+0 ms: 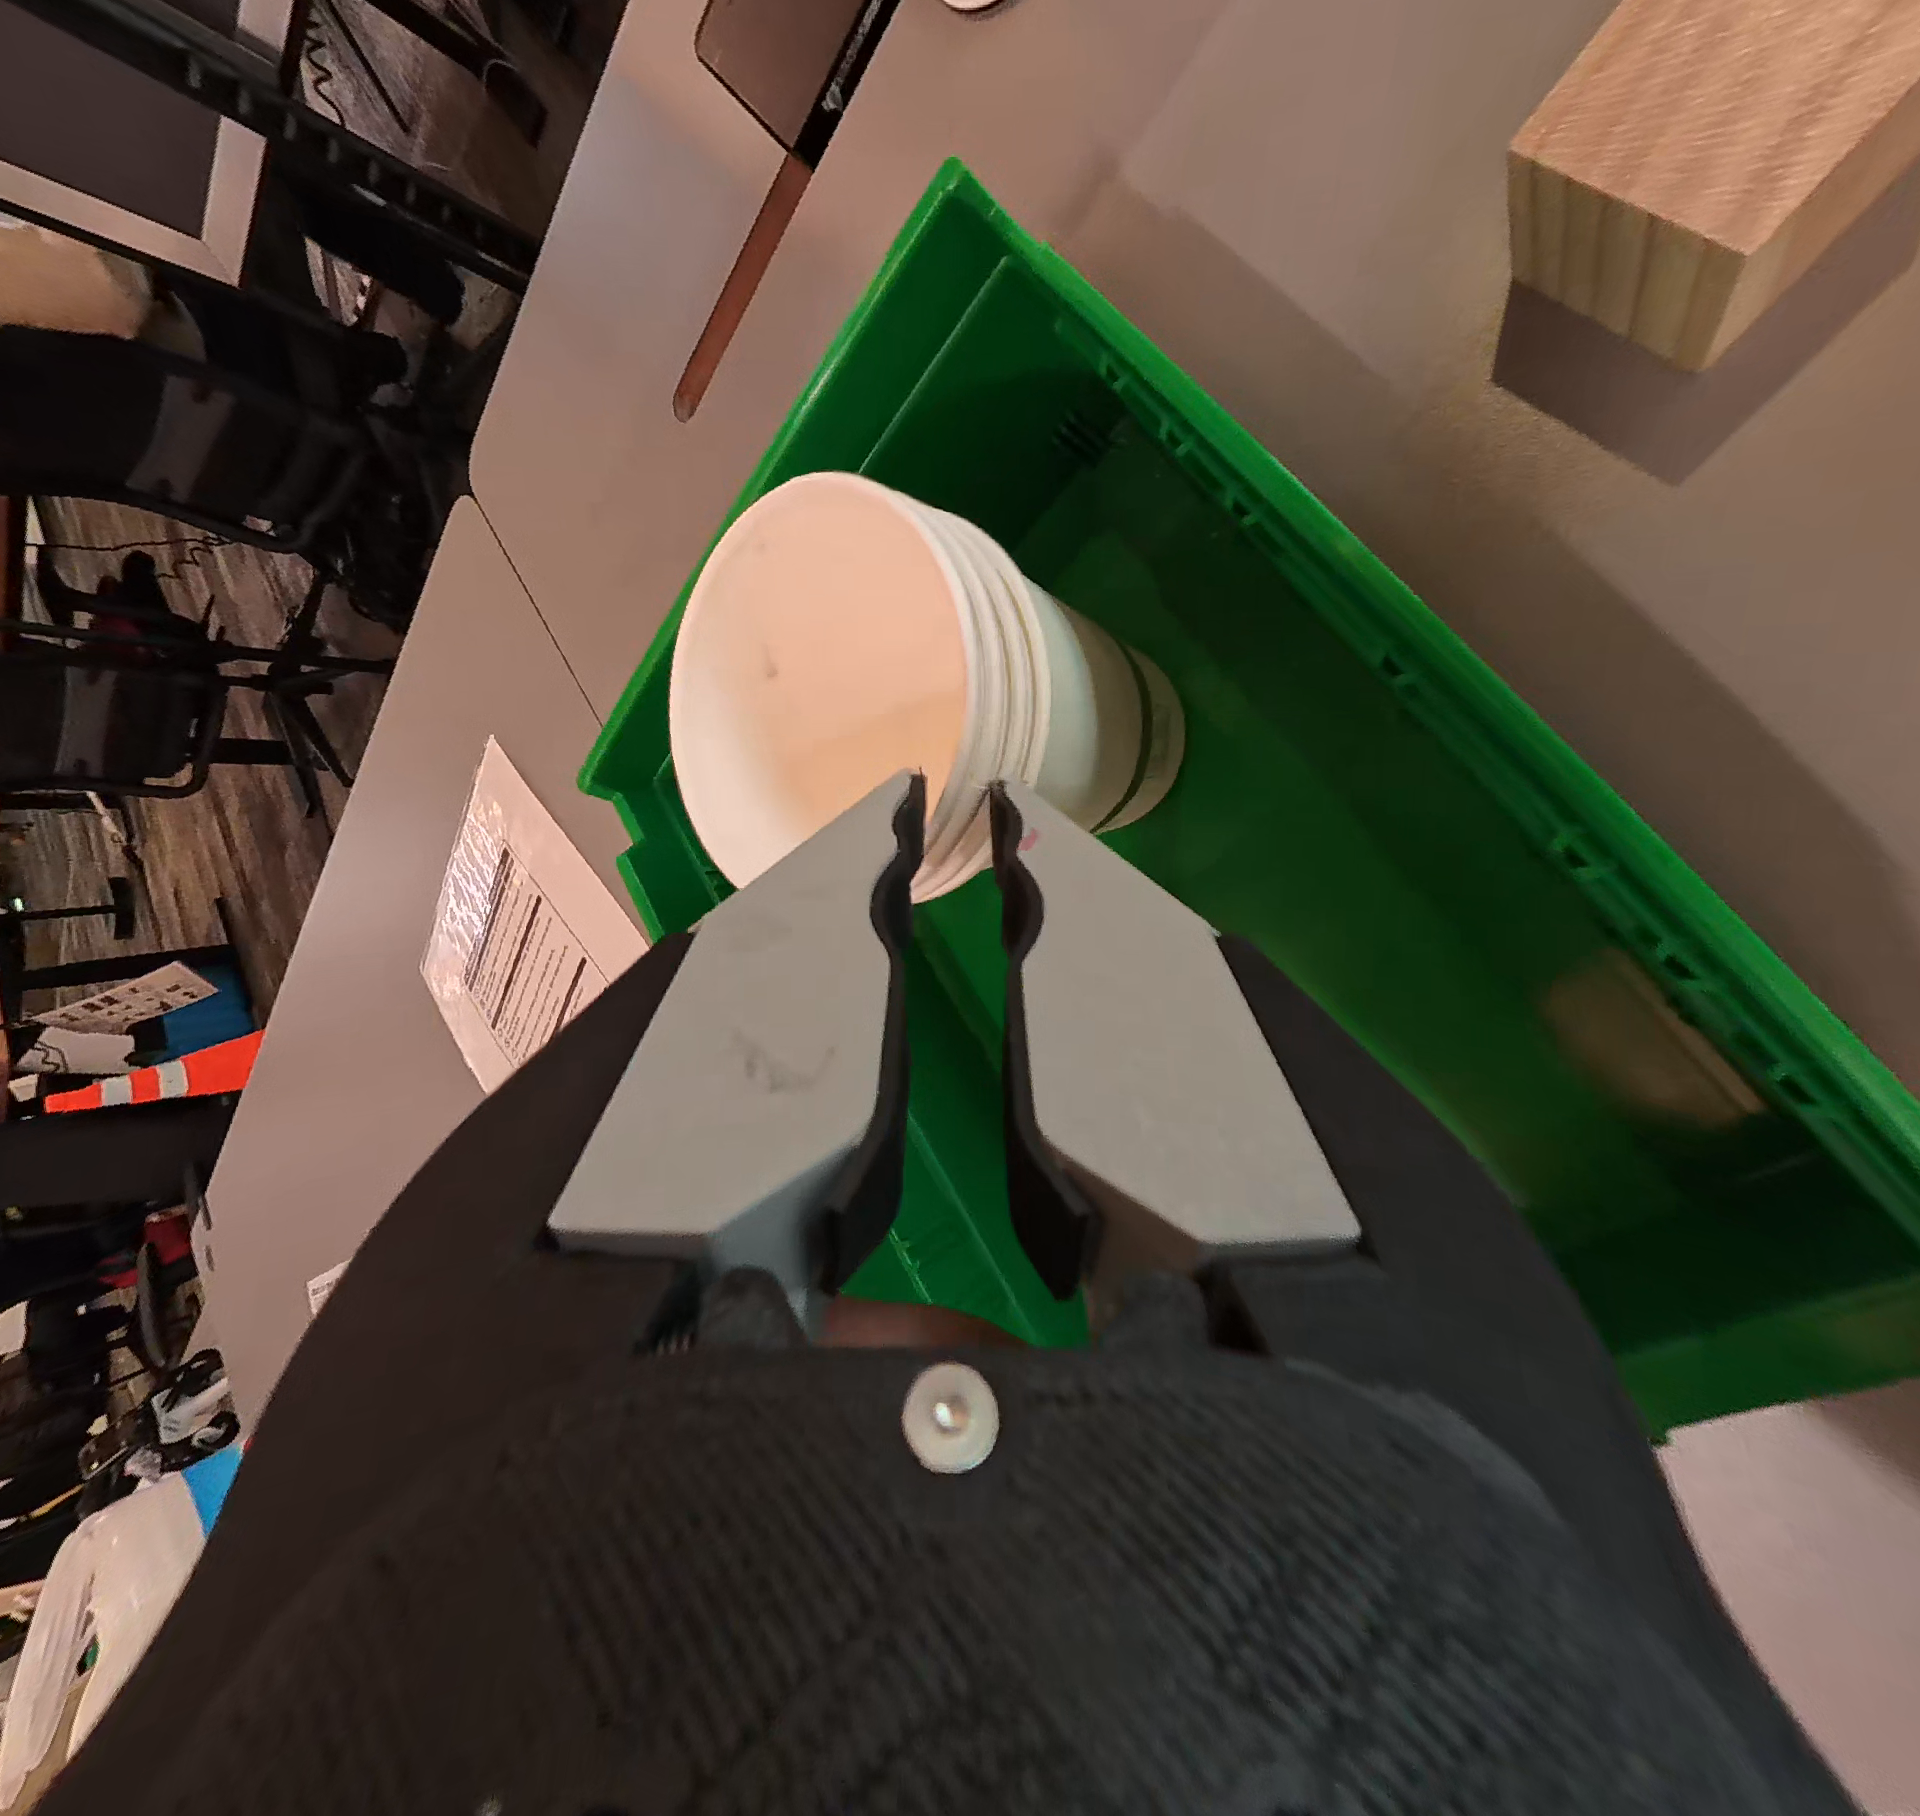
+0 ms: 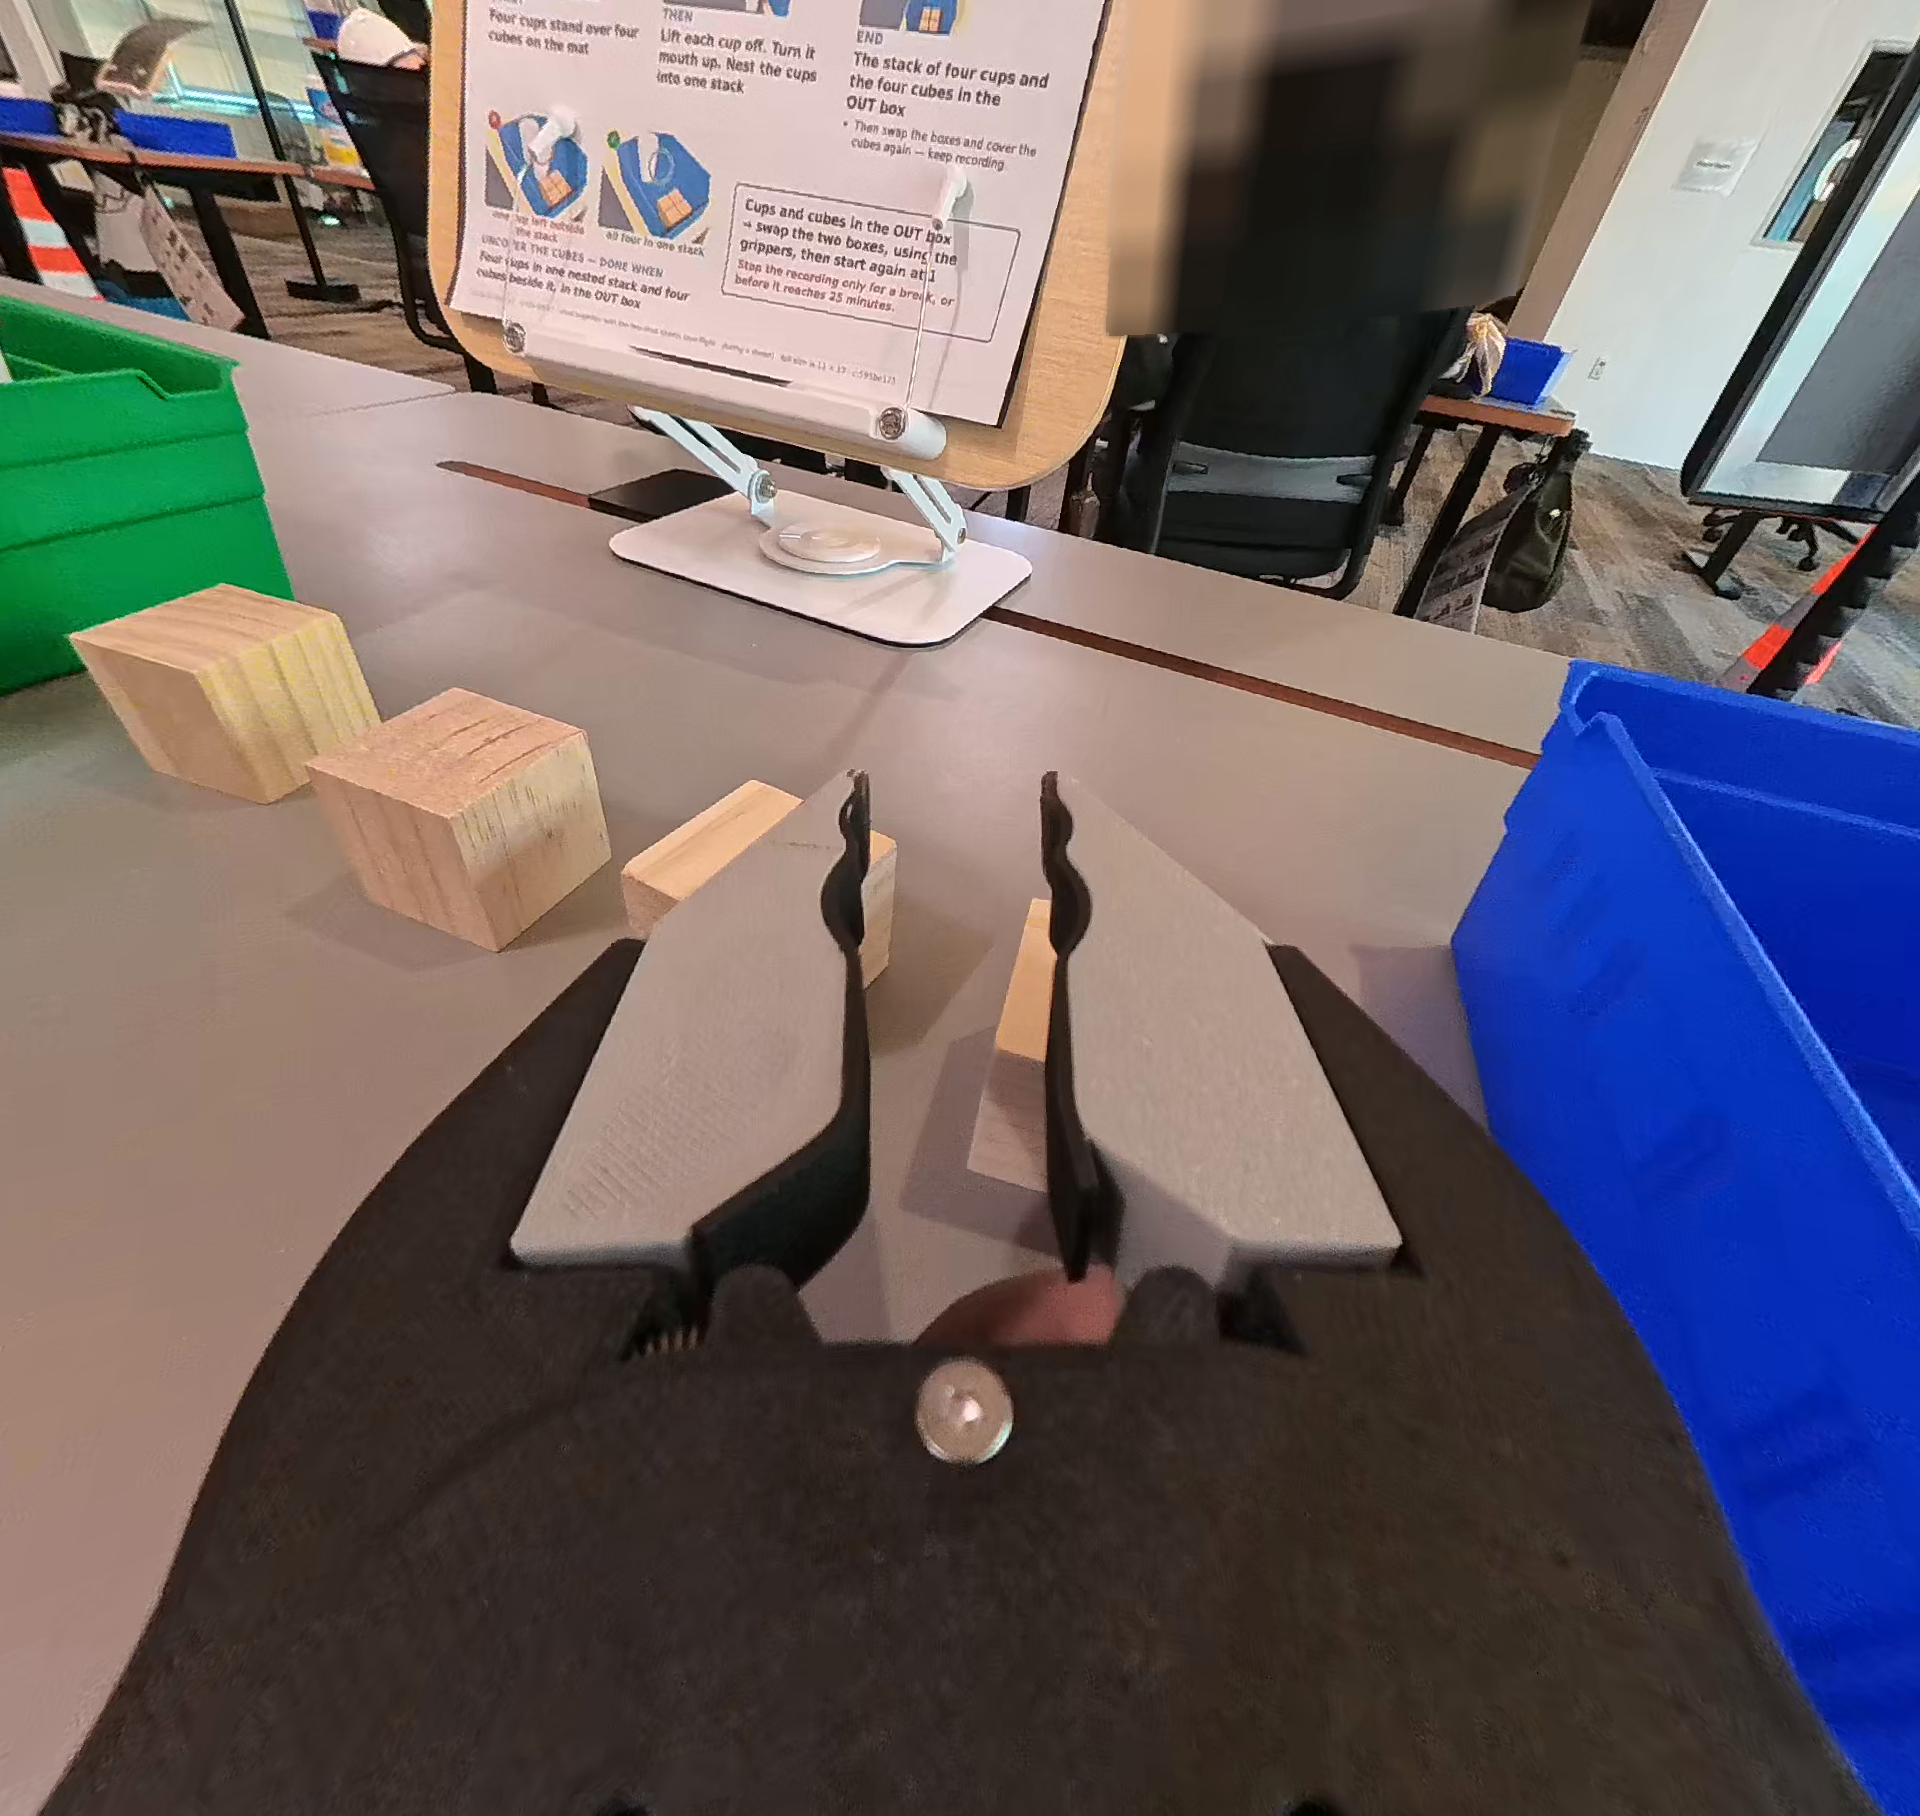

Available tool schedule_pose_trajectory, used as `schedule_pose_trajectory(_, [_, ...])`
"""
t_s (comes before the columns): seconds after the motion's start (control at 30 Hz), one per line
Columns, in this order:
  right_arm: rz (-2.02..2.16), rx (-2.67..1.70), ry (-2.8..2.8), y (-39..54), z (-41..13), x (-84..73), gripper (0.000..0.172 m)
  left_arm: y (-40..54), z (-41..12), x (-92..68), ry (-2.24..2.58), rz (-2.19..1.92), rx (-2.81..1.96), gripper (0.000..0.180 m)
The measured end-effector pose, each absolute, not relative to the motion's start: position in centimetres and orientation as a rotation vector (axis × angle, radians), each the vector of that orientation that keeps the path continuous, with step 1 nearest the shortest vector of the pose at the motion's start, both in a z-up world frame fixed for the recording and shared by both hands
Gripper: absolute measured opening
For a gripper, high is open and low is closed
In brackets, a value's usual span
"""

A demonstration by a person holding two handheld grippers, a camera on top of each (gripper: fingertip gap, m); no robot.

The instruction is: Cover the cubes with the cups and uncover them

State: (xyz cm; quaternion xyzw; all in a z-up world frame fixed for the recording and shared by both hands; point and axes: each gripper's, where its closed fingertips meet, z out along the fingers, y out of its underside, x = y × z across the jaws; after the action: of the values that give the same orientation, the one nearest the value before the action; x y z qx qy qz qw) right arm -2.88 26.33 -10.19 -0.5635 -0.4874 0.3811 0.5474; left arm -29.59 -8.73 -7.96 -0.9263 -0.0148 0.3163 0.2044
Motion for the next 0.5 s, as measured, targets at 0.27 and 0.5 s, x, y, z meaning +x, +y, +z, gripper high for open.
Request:
schedule_pose_trajectory(0.27, [0.904, -1.332, -1.154, 26.27, -10.09, -2.81, 0.03, -8.77, -7.73, -29.23, -0.055, 0.856, -2.574, 0.007])
schedule_pose_trajectory(0.5, [0.908, -1.334, -1.152, 26.3, -10.04, -2.8, 0.03, -8.74, -7.61, -29.1, -0.062, 0.826, -2.573, 0.003])
